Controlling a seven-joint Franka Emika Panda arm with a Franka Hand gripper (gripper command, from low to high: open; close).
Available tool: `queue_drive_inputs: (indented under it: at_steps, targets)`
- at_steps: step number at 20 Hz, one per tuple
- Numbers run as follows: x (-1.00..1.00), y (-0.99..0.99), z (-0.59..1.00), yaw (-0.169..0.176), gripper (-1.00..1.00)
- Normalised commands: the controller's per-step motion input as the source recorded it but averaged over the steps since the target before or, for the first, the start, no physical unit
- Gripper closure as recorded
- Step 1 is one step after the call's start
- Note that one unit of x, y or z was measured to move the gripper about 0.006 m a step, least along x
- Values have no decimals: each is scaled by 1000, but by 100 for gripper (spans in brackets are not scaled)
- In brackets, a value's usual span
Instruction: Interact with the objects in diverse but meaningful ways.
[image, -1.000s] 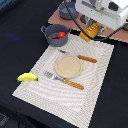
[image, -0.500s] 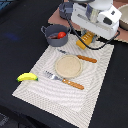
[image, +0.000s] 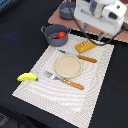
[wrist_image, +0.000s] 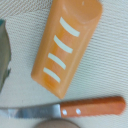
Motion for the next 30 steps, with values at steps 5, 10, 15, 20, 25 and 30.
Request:
queue_drive_inputs:
  at_steps: [5,10,15,20,25,30]
  targets:
    - [14,-634,745,-2,-100]
    - [-397,-751,99,-6,-100]
    - [-634,-545,-128,-80,-100]
    - [-561,-320,-100,-218,-100]
    - [-876,-320,-200,-111,-100]
    - [-1000,-143,-196,-47,-100]
